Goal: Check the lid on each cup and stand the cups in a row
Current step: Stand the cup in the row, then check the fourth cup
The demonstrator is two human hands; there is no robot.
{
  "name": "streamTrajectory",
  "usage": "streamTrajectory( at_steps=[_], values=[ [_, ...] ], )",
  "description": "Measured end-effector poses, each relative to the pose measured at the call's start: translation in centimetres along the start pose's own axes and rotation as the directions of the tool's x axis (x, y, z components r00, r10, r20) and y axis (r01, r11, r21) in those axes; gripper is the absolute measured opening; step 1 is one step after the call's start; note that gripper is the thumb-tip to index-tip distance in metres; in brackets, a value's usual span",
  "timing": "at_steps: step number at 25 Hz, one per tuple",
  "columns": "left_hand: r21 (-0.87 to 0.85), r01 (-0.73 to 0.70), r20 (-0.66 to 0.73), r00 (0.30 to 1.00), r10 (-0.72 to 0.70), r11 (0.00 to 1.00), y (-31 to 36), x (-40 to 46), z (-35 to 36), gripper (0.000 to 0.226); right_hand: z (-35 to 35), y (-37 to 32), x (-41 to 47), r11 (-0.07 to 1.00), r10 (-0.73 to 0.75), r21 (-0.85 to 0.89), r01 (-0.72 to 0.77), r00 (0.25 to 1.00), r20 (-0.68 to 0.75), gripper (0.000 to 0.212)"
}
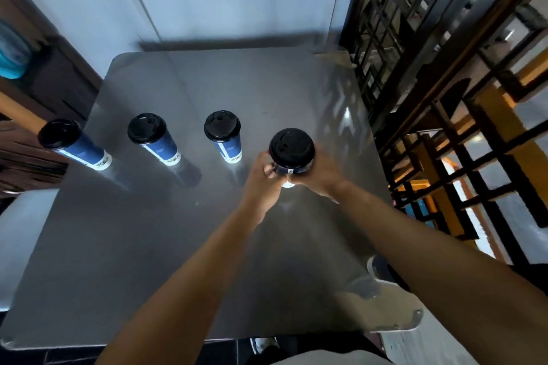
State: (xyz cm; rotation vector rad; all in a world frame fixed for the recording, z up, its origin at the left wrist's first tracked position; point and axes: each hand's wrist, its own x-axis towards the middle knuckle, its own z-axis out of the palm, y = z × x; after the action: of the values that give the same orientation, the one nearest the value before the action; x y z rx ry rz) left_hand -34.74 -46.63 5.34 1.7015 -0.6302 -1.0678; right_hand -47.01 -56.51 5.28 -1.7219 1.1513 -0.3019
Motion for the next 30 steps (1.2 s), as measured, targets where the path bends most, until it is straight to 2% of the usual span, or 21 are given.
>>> streamTrajectory(
  at_steps=[4, 9, 17, 23, 27, 30],
  values=[
    [0.028, 0.024, -0.06, 0.998, -0.022, 0.999, 0.8, 5.7, 1.8, 0.043, -1.8, 0.6, 5.6, 1.0, -0.009, -0.011, 0.009, 1.0, -0.008, 0.078],
    [-0.083, 0.133, -0.026, 0.99, -0.135, 0.988, 0.8, 10.6, 3.5, 0.053, -2.3, 2.4, 10.0, 1.0, -0.017, -0.015, 0.017, 0.999, -0.03, 0.073],
    [-0.159, 0.269, -0.039, 0.96, -0.279, 0.95, -0.5, 13.0, 3.9, 0.066, -1.0, 4.2, 11.7, 1.0, 0.008, -0.017, -0.009, 1.0, -0.016, 0.068],
    [-0.164, 0.273, -0.03, 0.959, -0.281, 0.948, -0.9, 13.0, 4.1, 0.071, -0.4, 4.7, 11.7, 0.999, 0.046, 0.013, -0.046, 0.998, -0.03, 0.064],
    [-0.089, 0.284, -0.023, 0.958, -0.287, 0.955, -0.7, 12.1, 3.9, 0.089, -0.1, 3.9, 11.6, 0.996, 0.086, 0.002, -0.086, 0.996, 0.011, 0.079],
    [0.005, 0.343, -0.057, 0.938, -0.342, 0.939, -1.0, 11.0, 2.9, 0.097, -0.8, 3.7, 10.4, 0.981, 0.195, -0.021, -0.195, 0.981, 0.008, 0.107]
  ],
)
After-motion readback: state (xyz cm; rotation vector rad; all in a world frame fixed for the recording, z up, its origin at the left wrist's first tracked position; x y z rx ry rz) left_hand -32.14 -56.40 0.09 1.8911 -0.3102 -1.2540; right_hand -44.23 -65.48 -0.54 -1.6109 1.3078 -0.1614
